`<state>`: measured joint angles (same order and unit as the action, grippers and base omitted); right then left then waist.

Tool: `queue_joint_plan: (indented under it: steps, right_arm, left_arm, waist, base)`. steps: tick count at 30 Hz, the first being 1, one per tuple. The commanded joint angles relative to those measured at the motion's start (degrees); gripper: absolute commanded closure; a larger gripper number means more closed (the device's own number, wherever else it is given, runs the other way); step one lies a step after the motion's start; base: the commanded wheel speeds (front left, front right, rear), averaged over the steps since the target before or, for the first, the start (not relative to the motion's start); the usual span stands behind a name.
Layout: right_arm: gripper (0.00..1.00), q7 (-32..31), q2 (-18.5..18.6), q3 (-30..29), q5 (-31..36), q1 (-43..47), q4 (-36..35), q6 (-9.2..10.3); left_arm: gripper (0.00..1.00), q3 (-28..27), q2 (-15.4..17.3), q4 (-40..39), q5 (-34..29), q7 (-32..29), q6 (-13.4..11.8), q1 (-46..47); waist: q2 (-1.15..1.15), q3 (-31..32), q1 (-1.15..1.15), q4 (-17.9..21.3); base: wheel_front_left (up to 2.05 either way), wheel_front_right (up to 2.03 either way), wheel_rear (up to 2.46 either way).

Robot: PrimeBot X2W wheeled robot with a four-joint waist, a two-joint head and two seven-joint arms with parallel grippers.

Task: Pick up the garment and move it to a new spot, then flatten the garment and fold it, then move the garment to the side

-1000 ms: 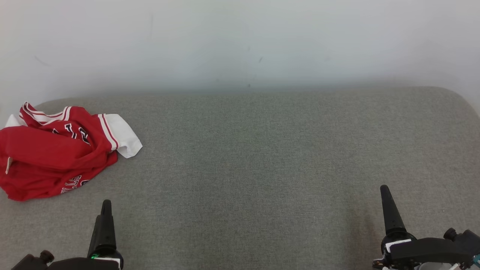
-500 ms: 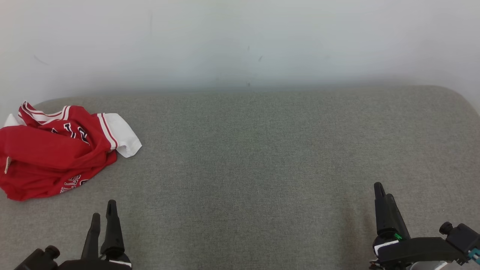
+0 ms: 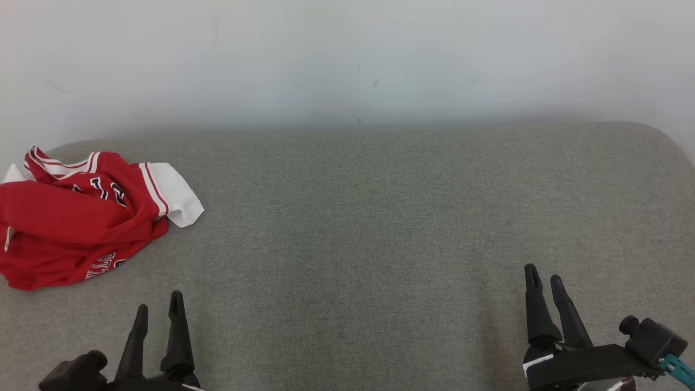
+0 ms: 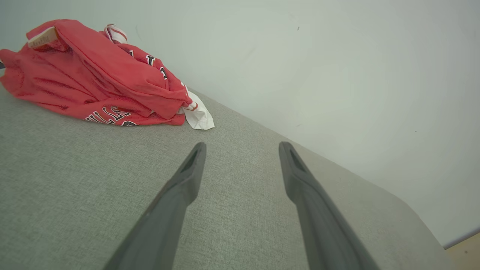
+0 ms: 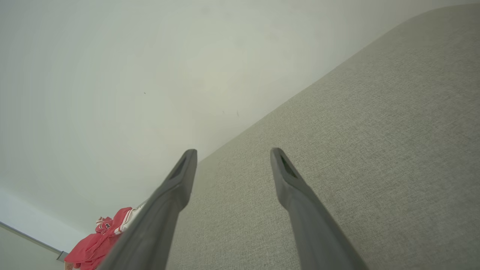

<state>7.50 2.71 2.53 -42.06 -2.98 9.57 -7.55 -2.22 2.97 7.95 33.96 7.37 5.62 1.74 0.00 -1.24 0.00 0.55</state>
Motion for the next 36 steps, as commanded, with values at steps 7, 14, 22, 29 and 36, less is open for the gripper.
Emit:
queue_joint_plan:
  steps: [7, 14, 22, 29, 36]
  right_arm:
    - [0.00, 1.4, 0.2, 0.8, 6.6, 0.0, -0.8, 0.07]
    - [0.00, 2.4, 0.2, 1.0, 11.6, 0.4, -0.3, 0.07]
    - [0.00, 3.6, 0.2, 1.0, 16.4, 0.9, 0.0, 0.08]
    - [0.00, 4.4, 0.2, 0.9, 19.8, 1.2, 0.3, 0.09]
    - [0.00, 5.2, 0.2, 0.5, 22.1, 1.3, 0.6, 0.09]
  left_arm:
    - [0.00, 0.9, 1.2, -0.5, -6.9, 1.6, -0.1, -0.1]
    - [0.00, 1.0, 1.5, -0.5, -10.6, 2.6, -0.3, -0.7]
    - [0.00, 1.2, 1.7, 0.0, -14.8, 3.7, -0.9, -1.4]
    - [0.00, 1.1, 2.5, 0.4, -17.5, 4.5, -0.8, -2.2]
    - [0.00, 1.3, 3.1, 0.3, -19.5, 4.9, -0.4, -2.5]
  waist:
    - [0.00, -0.1, 0.00, 0.0]
    - [0.00, 0.2, 0.00, 0.2]
    - [0.00, 0.8, 0.00, 0.4]
    - [0.00, 1.1, 0.00, 0.5]
    - [0.00, 1.2, 0.00, 0.4]
  base:
    - [0.00, 0.00, 0.00]
    - [0.00, 0.00, 0.00]
    - [0.00, 0.00, 0.00]
    - [0.00, 0.00, 0.00]
    - [0.00, 0.00, 0.00]
